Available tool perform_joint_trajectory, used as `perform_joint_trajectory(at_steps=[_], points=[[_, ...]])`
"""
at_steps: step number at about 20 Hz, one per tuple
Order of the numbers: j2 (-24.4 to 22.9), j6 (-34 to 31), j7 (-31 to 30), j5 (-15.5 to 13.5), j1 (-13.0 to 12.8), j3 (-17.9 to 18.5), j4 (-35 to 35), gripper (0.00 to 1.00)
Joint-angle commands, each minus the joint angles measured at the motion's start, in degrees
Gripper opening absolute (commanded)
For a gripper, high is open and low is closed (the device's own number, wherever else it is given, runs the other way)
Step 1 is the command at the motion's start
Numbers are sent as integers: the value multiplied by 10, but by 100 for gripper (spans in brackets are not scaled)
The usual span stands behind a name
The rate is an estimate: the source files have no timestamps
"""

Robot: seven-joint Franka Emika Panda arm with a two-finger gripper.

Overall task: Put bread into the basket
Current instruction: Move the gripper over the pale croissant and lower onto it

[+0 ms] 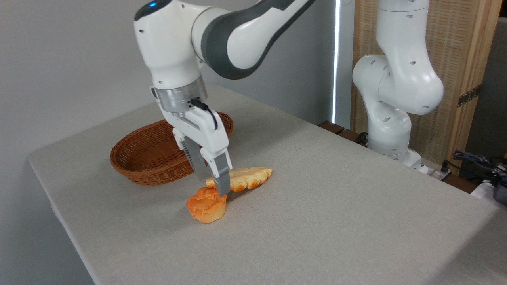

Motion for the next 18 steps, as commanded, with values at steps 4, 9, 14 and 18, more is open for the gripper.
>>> perform_joint_trajectory(at_steps=[4,9,14,18], points=[[-32,17,-7,7,-9,-1,-65,100],[-32,17,-7,7,-20,-3,-84,100],[-30,18,-7,5,-29,-4,-89,100],[-29,17,-8,-1,-41,-5,-89,100]])
